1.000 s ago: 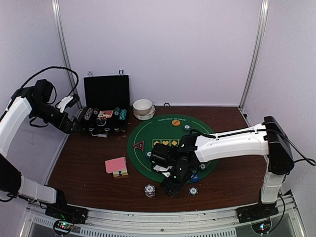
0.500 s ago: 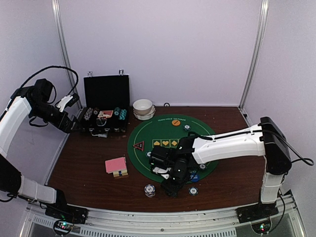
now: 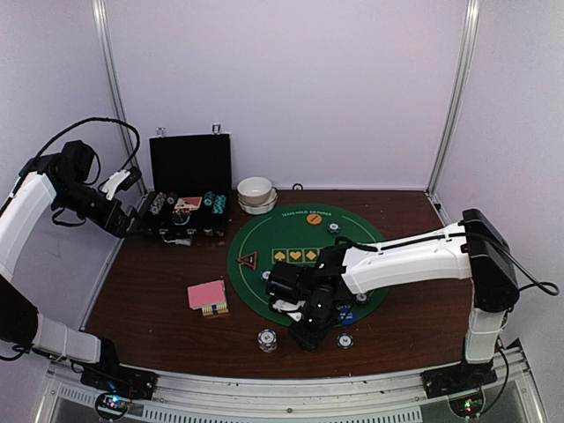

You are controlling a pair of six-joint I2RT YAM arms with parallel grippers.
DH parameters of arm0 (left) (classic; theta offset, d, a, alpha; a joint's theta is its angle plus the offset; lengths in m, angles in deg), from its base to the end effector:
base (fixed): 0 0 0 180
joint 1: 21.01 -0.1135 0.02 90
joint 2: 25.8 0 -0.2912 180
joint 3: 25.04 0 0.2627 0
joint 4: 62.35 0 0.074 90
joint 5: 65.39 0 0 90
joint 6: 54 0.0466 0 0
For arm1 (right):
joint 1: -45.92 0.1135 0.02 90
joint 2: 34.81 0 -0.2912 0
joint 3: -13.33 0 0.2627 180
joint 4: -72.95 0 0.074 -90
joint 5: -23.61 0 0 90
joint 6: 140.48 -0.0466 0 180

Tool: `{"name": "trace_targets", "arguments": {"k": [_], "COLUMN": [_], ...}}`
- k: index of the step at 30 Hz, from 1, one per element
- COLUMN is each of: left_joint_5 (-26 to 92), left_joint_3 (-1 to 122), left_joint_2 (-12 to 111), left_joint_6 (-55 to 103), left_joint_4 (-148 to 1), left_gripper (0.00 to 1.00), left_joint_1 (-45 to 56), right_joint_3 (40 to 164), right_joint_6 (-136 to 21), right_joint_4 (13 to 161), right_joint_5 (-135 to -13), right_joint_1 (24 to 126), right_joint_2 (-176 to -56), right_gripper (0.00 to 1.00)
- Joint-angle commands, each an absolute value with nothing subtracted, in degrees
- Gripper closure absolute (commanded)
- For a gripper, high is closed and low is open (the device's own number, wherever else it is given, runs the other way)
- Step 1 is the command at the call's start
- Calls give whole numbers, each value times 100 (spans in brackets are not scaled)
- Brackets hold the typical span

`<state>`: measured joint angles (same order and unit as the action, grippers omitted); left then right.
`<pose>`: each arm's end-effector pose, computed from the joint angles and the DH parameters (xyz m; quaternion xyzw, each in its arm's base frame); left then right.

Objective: Distribute texas hold em gaming equipment

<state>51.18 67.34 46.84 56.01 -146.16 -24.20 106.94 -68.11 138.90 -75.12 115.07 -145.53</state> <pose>0.2318 -0.0080 0.3761 0.1897 0.9307 -0.1755 0.2589 0.1317 0.3657 0.1894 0.4367 -0.8944 -0.0967 0.0083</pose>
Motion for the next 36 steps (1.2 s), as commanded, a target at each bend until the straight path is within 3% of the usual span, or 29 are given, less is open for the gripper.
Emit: {"name": "trace_targets", "arguments": {"k": [1,11,21,36], "left_joint_5": [5077,5081,5106,5149], "left_joint_3": [6869,6862,6881,6878], "left_joint_2": [4591,4561,4552,4553], "left_joint_6": [5621,5646,5656,5687], "left_joint_4": [-14599,-14608,-14616,-14616], "left_gripper": [2,2,2,2], "left_joint_1": [-2462,-2462,-2462,-2462], "right_joint_3": [10659,11074,12194,15149], "right_joint_6": [-6782,-6664,-6441,-6323], "right_joint_4": [13892,14303,14819,14602], "right_joint_5": [-7464,-7028,-6665,-6614], "right_joint_1": [11561,11551,11038,9730], "right_joint_2": [-14589,-14452,-14450,-16839], "right_gripper": [66,83,89,91]}}
